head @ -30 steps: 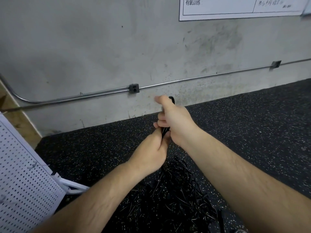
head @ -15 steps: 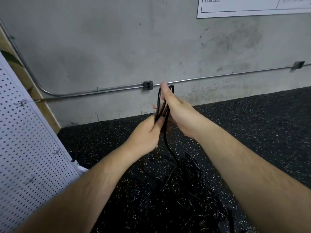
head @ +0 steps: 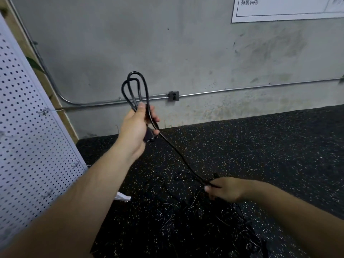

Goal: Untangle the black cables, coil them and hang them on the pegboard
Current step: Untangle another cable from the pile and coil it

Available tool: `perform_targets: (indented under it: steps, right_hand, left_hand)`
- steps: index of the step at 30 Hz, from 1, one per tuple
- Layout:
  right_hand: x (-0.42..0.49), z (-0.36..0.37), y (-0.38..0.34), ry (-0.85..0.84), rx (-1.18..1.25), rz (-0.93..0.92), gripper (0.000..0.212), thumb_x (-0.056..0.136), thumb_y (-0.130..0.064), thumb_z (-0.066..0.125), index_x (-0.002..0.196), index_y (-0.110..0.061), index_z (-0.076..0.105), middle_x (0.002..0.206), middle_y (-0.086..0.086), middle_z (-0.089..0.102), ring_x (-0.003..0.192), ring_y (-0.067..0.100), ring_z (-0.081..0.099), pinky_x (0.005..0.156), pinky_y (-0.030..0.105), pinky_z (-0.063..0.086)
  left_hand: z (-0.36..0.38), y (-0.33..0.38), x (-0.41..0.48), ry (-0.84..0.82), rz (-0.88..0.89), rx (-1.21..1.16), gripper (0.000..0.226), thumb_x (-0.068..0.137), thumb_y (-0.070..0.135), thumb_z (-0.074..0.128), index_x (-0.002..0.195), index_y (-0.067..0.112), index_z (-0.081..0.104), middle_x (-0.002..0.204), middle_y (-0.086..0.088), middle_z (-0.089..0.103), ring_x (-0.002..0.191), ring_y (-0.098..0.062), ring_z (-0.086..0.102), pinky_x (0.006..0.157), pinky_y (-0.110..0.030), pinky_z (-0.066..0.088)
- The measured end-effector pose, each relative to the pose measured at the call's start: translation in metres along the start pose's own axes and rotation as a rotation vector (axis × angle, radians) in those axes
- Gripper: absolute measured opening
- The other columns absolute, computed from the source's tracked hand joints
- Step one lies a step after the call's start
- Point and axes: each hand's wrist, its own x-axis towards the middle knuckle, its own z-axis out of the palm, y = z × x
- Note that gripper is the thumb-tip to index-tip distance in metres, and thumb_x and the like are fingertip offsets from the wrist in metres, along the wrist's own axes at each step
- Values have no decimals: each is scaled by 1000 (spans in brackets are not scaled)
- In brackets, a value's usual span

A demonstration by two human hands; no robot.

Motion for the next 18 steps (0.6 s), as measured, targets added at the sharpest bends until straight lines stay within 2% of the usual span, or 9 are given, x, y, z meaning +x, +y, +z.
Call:
perform_targets:
  steps: [2, 4, 5, 6, 7, 8, 10, 13, 18]
  right_hand:
    - [-5, -8, 11, 60, 73, 80, 40, 104, -58, 35, 110, -27, 59, 115, 1, 64, 112, 16, 62, 90, 32, 48]
    - [-7, -22, 16, 124, 167, 86, 36, 103, -55, 43, 117, -24, 57, 124, 1, 61, 129, 28, 55, 97, 35, 44]
    - [-10, -30, 15, 144, 199, 68, 41, 98, -57, 49, 123, -25, 57, 130, -1, 56, 132, 28, 51, 104, 38, 41]
    - [-14, -38, 13, 169, 226, 28, 48, 87, -63, 54, 119, -28, 59, 128, -2, 54, 127, 26, 52, 109, 43, 38]
    - [-17, -44, 11, 195, 281, -36, 48, 73, -67, 54, 102, -30, 61, 113, -4, 56, 111, 23, 56, 109, 49, 39]
    - [-19, -49, 8, 218, 383, -101, 44, 64, -67, 54, 84, -28, 55, 92, -5, 55, 90, 20, 55, 103, 54, 41]
    - [-22, -56, 0, 232, 621, -245, 38, 62, -54, 56, 73, -21, 41, 70, -4, 40, 68, 18, 41, 85, 52, 43]
    - [-35, -70, -24, 266, 800, -412, 22, 72, -38, 44, 75, -19, 34, 73, 1, 30, 70, 22, 29, 74, 41, 39]
    - [-57, -88, -56, 282, 804, -510, 24, 74, -42, 33, 76, -19, 34, 75, 1, 26, 69, 18, 25, 67, 36, 30]
  left_hand:
    - [-5, 2, 3, 22, 19, 40, 31, 110, 36, 38, 102, 17, 61, 75, 6, 64, 75, -10, 64, 46, -22, 47]
    - [-7, -1, 3, 35, 44, 163, 32, 110, 38, 39, 101, 18, 62, 80, 5, 64, 76, -9, 63, 46, -22, 48]
    - [-7, -3, 2, 28, 53, 236, 32, 110, 39, 39, 102, 19, 63, 83, 4, 64, 78, -9, 62, 46, -21, 49]
    - [-8, -6, 2, 12, 58, 307, 31, 109, 40, 39, 103, 21, 63, 86, 2, 64, 79, -9, 62, 47, -21, 49]
    - [-7, -8, 1, -8, 55, 372, 31, 109, 41, 39, 105, 22, 63, 89, 1, 63, 82, -9, 61, 47, -20, 50]
    - [-7, -11, 0, -24, 47, 431, 31, 109, 41, 38, 107, 23, 63, 93, 1, 64, 85, -10, 61, 48, -20, 50]
    - [-6, -16, -2, -40, 15, 509, 31, 110, 40, 38, 108, 23, 64, 99, 0, 67, 89, -11, 62, 47, -18, 49]
    - [-2, -23, -5, -96, -4, 590, 33, 110, 41, 37, 105, 25, 66, 103, 2, 74, 80, -15, 66, 47, -21, 47]
    - [9, -28, -12, -206, -18, 653, 28, 109, 43, 40, 114, 29, 63, 102, 13, 76, 73, -22, 73, 48, -27, 48]
